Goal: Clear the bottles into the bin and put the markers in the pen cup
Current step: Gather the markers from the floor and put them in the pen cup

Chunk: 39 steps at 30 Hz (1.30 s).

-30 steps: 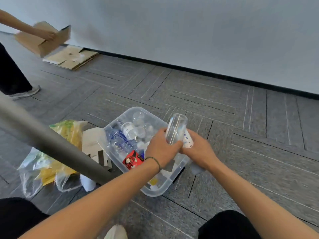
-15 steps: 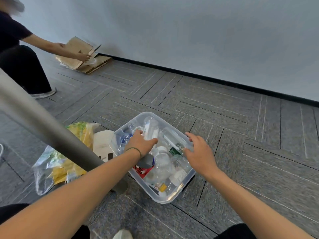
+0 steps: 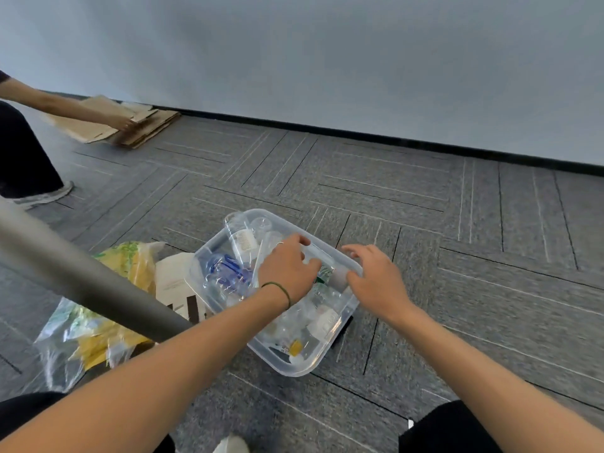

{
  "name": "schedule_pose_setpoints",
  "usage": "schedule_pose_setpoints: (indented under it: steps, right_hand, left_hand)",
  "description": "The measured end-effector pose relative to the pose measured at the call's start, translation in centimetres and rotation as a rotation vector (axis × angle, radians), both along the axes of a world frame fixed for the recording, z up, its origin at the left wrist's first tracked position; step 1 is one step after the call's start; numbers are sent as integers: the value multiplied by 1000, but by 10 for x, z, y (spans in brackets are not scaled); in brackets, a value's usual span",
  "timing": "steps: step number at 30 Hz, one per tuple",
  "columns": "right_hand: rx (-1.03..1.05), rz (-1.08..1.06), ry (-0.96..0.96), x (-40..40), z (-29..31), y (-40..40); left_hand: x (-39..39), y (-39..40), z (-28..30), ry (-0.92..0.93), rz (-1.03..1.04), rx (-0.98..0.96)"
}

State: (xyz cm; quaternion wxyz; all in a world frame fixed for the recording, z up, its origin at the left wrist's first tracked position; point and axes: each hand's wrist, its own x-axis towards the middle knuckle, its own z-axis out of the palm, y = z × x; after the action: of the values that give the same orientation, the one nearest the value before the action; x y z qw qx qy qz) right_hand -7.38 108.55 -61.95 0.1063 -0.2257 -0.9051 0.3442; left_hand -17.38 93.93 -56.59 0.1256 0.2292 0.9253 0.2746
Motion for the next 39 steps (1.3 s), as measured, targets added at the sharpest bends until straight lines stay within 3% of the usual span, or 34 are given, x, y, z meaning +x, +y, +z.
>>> schedule_pose_setpoints:
  steps: [7, 10, 14, 18, 24, 30, 35, 39]
  right_hand:
    - [8, -201, -122, 75, -27, 54]
    - [-36, -282, -265, 126, -47, 79]
    - [-165, -205, -530, 189, -78, 82]
    - [-198, -91, -742, 232, -108, 70]
    - [-157, 61, -980, 244, -126, 74]
    - [-96, -23, -1010, 235, -153, 72]
    - [-233, 13, -1057, 243, -180, 35]
    - [-281, -92, -958, 239, -198, 20]
  left_hand:
    - [69, 81, -44, -21, -353, -10]
    - [103, 108, -80, -42, -481, -58]
    - [146, 123, -132, -86, -574, -147]
    - [175, 111, -196, -112, -623, -376]
    - [202, 78, -261, -242, -630, -590]
    - [222, 69, -283, -203, -632, -614]
    - [232, 63, -286, -159, -605, -565]
    - [222, 51, -287, -233, -474, -448]
